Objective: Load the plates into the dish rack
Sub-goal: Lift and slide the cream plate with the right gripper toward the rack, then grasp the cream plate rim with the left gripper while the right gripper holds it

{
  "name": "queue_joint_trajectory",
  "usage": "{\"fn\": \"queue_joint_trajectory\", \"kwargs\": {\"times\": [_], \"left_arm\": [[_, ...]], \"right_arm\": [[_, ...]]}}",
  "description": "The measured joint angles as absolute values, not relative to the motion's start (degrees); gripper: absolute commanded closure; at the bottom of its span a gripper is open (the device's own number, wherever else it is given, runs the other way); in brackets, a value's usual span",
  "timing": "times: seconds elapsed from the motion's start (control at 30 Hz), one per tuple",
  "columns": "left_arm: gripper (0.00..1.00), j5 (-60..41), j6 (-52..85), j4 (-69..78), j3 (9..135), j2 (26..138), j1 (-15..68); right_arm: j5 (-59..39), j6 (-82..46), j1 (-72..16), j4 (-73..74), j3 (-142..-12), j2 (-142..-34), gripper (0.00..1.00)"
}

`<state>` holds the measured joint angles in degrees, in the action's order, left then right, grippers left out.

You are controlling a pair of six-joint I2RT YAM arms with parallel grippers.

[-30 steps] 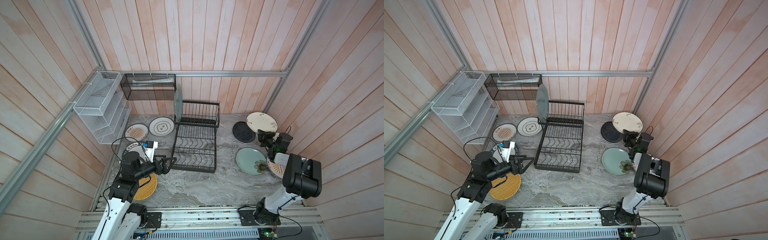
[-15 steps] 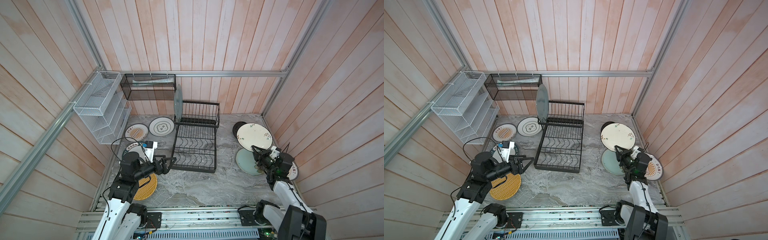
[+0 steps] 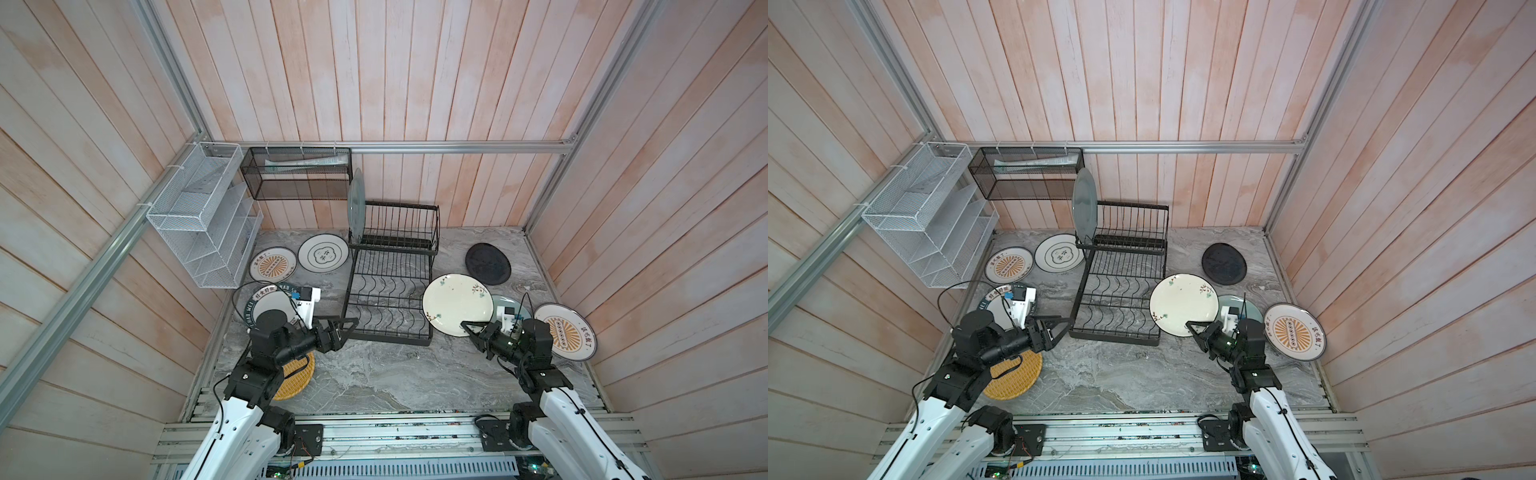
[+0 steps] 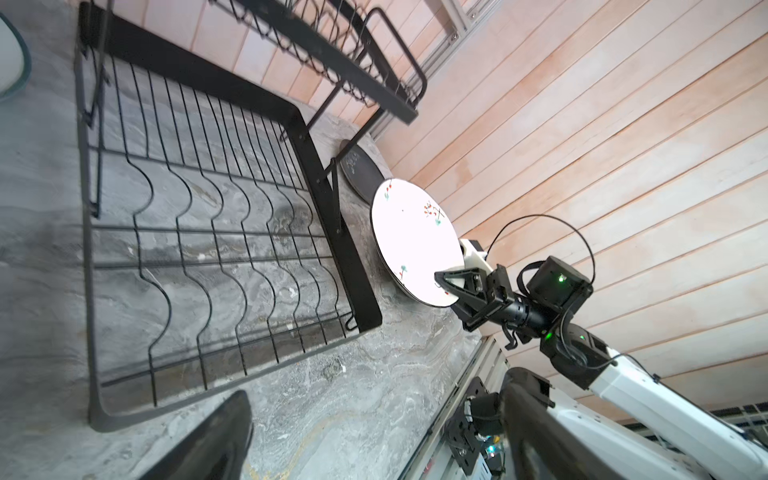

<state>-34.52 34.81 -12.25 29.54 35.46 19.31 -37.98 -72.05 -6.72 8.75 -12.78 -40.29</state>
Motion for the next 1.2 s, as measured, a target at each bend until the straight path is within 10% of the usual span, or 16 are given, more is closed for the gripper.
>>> {"fn": "queue_joint_trajectory", "kwargs": {"times": [0.37, 1.2], "left_arm": [[0.00, -4.6, 51.6, 12.1, 26.2, 58.6, 52.9], [0.38, 9.3, 66.5, 32.2, 35.2, 84.4, 57.6]], "right_arm": [[-31.9, -76.3, -16.5, 14.8, -12.8, -45.8, 1.00], [-29.9, -78.4, -22.5, 15.2, -12.8, -42.8, 1.00]]}}
